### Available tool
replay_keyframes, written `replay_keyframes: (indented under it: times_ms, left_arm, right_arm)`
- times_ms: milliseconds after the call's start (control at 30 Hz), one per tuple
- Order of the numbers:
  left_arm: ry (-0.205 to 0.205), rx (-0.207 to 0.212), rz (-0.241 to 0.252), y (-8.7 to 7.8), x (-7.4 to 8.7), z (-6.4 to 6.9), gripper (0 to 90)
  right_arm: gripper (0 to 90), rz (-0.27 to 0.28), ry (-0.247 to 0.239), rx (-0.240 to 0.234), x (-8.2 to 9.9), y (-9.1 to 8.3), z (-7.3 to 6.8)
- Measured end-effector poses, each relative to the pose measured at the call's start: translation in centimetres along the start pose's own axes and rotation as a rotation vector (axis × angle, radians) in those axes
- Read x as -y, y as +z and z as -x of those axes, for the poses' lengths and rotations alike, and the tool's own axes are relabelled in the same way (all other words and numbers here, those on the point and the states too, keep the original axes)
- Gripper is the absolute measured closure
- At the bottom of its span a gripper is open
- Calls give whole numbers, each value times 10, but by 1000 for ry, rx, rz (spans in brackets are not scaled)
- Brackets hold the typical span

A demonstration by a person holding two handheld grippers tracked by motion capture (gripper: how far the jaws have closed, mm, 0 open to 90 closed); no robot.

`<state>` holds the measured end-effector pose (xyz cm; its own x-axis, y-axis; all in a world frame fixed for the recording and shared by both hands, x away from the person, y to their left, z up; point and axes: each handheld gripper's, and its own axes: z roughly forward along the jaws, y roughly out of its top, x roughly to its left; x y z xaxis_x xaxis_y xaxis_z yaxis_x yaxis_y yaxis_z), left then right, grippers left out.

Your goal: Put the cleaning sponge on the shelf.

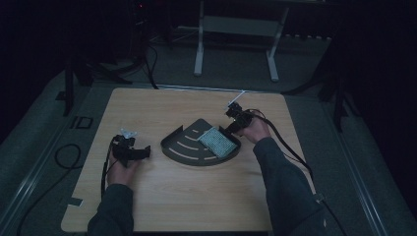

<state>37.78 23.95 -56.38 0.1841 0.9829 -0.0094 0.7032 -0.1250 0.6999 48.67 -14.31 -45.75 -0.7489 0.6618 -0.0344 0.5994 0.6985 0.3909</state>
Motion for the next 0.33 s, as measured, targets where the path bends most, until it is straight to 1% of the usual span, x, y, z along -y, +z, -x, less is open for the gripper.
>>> replay_keyframes:
  times_ms: [33,100,233,267,300,333]
  left_arm:
    - [0,0,0,0,0,0,93]
    - [1,0,-1,0,0,0,93]
    - [0,0,-1,0,0,0,93]
    - [0,0,-1,0,0,0,92]
    - [0,0,-1,0,0,0,92]
    - [0,0,-1,0,0,0,91]
  right_arm:
    - [554,0,0,0,0,0,0]
    - [528,23,21,-8,7,-6,4]
    - [503,51,62,-3,21,-15,12]
    - [503,51,62,-3,21,-15,12]
    - [433,58,80,16,30,-19,14]
    - [433,58,80,16,30,-19,14]
